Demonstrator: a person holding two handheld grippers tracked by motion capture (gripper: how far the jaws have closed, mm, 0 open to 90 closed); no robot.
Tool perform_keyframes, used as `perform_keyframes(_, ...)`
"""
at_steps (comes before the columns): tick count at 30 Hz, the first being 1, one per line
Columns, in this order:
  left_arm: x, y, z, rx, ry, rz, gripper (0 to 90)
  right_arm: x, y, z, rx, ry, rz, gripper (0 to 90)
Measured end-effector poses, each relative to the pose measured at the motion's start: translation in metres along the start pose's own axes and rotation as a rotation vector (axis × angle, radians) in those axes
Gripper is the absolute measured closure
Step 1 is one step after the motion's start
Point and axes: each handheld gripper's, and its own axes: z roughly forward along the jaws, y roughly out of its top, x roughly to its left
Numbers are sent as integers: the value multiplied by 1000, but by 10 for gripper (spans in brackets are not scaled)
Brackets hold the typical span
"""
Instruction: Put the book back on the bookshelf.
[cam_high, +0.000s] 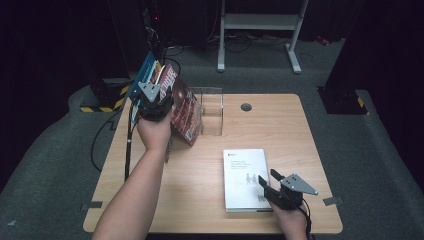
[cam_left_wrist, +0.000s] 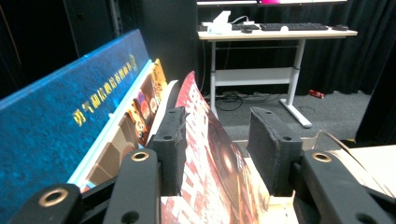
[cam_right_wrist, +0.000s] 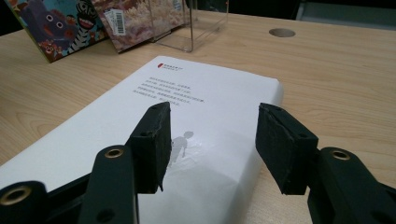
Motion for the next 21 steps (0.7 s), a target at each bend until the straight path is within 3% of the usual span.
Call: perform_keyframes(21,-9,-20,-8,71,-96,36,410,0,-1,0,4,-1,-4,450)
